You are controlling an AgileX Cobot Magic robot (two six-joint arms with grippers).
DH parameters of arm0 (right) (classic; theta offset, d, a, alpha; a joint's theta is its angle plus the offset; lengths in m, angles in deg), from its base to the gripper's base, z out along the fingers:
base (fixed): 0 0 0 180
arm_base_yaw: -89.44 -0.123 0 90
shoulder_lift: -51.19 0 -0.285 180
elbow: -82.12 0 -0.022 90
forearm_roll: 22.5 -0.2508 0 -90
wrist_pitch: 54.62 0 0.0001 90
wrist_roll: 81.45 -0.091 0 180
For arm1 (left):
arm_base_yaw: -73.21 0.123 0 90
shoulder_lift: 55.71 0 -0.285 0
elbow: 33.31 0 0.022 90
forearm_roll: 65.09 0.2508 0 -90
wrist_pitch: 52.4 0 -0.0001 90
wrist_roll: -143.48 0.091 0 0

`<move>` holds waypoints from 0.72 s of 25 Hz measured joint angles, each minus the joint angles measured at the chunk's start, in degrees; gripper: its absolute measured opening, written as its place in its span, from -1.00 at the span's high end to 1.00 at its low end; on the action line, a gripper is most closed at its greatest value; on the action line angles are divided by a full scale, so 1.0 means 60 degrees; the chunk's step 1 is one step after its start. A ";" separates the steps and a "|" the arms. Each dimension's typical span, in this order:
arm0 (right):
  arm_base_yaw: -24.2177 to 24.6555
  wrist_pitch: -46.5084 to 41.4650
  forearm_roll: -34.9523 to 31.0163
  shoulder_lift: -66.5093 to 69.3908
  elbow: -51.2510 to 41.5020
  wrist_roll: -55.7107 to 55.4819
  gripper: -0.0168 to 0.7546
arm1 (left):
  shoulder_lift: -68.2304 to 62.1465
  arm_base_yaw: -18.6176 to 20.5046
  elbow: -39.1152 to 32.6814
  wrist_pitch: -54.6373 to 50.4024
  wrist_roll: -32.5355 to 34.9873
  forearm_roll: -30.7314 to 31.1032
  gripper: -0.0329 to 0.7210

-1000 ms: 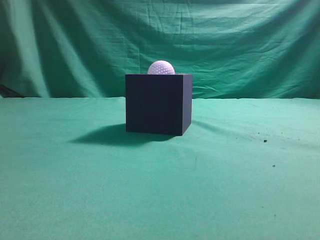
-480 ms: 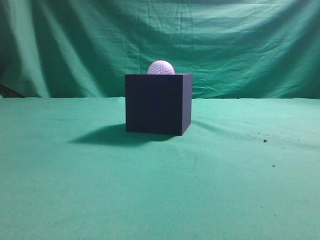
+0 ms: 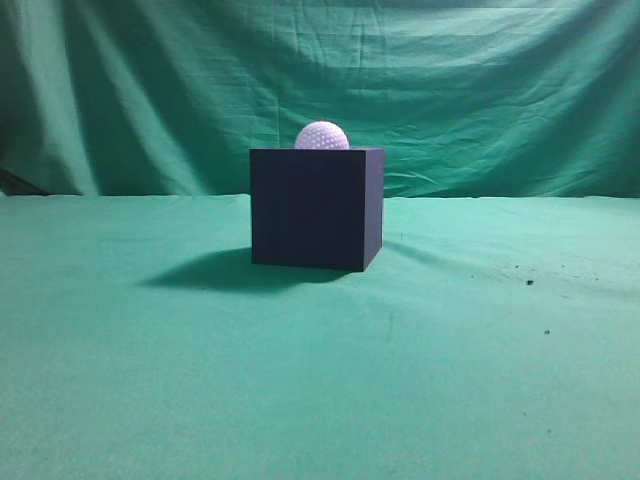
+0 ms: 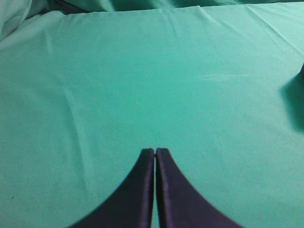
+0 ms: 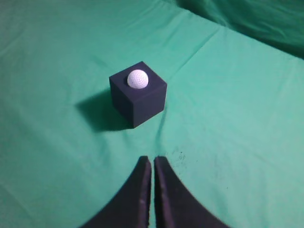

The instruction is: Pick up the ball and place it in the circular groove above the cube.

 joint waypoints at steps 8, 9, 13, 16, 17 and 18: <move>0.2481 0.3479 -0.0138 -0.2242 -0.2776 0.0421 0.96 | 0.0000 0.0000 0.0000 0.0000 0.0000 0.0000 0.91; 0.2881 0.3911 -0.0200 -0.2598 -0.3270 0.0421 0.96 | 0.0000 0.0000 0.0000 0.0000 0.0000 0.0000 0.91; 0.4201 0.5195 -0.0467 -0.3951 -0.5379 0.0435 0.83 | 0.0000 0.0000 0.0000 0.0000 0.0000 0.0000 0.91; 0.4886 0.5379 -0.0572 -0.4841 -0.6532 0.0435 0.83 | 0.0000 0.0000 0.0000 0.0000 0.0000 0.0000 0.91; 0.5065 0.5425 -0.0594 -0.4983 -0.6867 0.0435 0.83 | 0.0000 0.0000 0.0000 0.0000 0.0000 0.0000 0.91; 0.5205 0.5463 -0.0610 -0.5012 -0.7165 0.0435 0.83 | 0.0000 0.0000 0.0000 0.0000 0.0000 0.0000 0.91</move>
